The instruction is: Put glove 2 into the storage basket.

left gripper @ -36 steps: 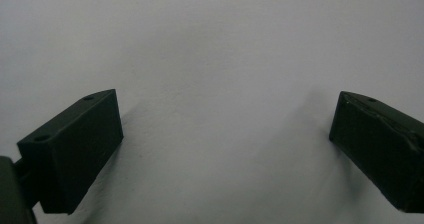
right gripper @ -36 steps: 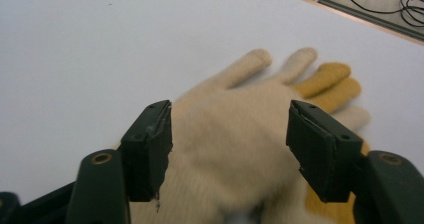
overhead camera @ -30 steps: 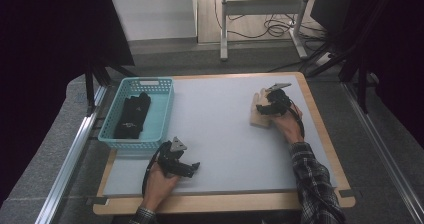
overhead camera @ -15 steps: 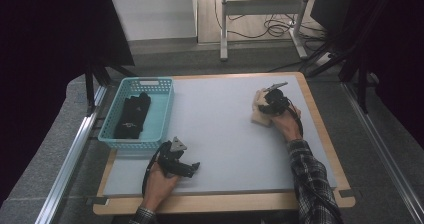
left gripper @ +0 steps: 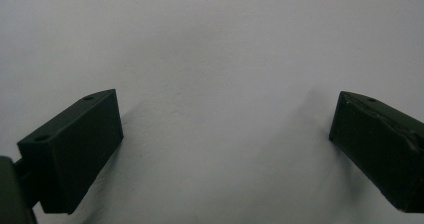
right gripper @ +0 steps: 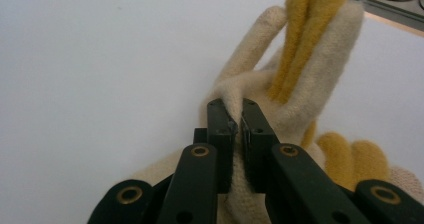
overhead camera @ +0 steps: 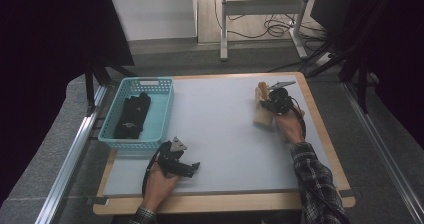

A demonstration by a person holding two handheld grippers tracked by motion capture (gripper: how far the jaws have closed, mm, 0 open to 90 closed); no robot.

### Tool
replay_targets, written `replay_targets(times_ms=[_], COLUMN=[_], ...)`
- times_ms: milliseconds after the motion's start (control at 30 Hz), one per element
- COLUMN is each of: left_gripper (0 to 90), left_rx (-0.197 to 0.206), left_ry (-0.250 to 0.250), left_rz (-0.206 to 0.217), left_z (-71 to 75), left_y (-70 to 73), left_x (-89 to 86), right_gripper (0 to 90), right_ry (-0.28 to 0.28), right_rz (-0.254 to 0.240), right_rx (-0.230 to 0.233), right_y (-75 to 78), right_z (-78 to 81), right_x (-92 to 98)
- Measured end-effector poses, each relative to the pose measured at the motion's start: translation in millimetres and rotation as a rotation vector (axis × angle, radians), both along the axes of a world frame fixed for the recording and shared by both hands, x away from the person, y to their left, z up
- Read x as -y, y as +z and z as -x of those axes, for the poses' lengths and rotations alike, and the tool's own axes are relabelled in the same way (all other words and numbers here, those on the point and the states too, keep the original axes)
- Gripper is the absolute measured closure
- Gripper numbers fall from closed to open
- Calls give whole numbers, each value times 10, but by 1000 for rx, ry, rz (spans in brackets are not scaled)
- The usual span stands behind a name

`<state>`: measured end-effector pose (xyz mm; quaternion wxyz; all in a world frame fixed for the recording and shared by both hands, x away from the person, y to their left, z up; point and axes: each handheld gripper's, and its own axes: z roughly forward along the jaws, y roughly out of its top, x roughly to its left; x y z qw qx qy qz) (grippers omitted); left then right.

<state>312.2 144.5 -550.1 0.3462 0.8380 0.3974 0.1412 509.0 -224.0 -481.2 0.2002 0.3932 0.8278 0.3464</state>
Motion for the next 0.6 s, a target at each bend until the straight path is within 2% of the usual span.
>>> replay_targets(times_ms=[233,433,500,600], left_gripper=[9,9,9,9], left_rx=[-1,-1,-1,1], left_ry=[0,0,0,5], left_rz=[-1,-2,-1,6], left_z=[0,0,0,2], left_y=[0,1,1,-3], left_x=[0,0,0,5], right_gripper=[844,842,841,839], right_ry=[61,141,162,211], right_rz=[-83,-166,-172,-185], right_rx=[17,30,28,19], right_y=[222,404,418,392], right_z=[263,645,752,994], right_x=[-74,-244,-301,-430])
